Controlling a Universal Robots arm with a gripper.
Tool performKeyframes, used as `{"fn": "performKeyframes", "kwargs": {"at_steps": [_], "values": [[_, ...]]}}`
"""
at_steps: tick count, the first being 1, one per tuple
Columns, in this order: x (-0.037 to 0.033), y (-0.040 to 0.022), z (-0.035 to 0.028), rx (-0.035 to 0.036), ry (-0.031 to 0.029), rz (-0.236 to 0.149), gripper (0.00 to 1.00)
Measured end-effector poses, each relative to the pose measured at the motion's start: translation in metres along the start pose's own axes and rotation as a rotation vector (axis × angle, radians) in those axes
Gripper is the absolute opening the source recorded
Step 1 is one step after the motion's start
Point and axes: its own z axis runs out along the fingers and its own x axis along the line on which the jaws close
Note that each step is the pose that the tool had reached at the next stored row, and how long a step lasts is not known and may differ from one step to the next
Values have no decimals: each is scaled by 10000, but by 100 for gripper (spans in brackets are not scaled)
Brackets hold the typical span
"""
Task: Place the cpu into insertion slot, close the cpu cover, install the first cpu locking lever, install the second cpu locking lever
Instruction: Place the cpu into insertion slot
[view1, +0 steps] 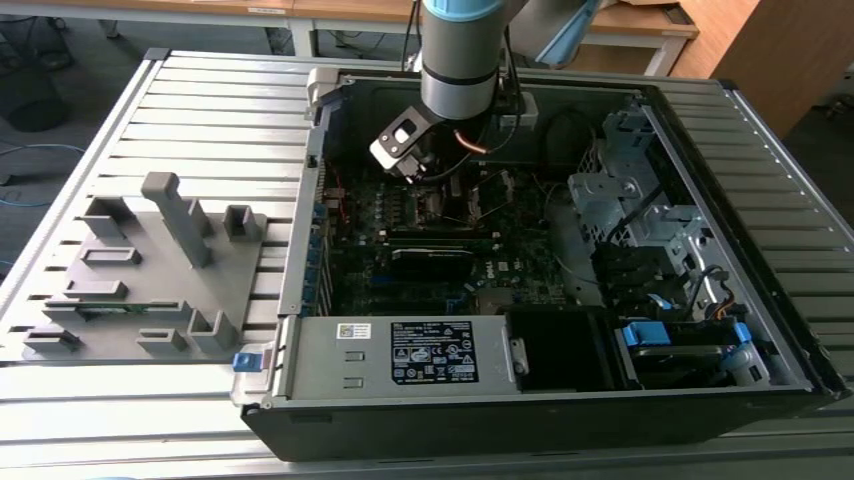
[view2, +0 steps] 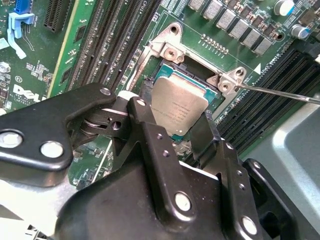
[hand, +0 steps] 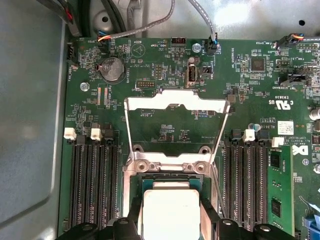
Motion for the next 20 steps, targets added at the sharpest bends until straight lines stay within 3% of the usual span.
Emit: {"fn": "performKeyframes", "kwargs": {"at_steps": [13,20], "values": [[-1,4,32,0,-1,0,54],[2,7,12,-12,23,2,54]]}}
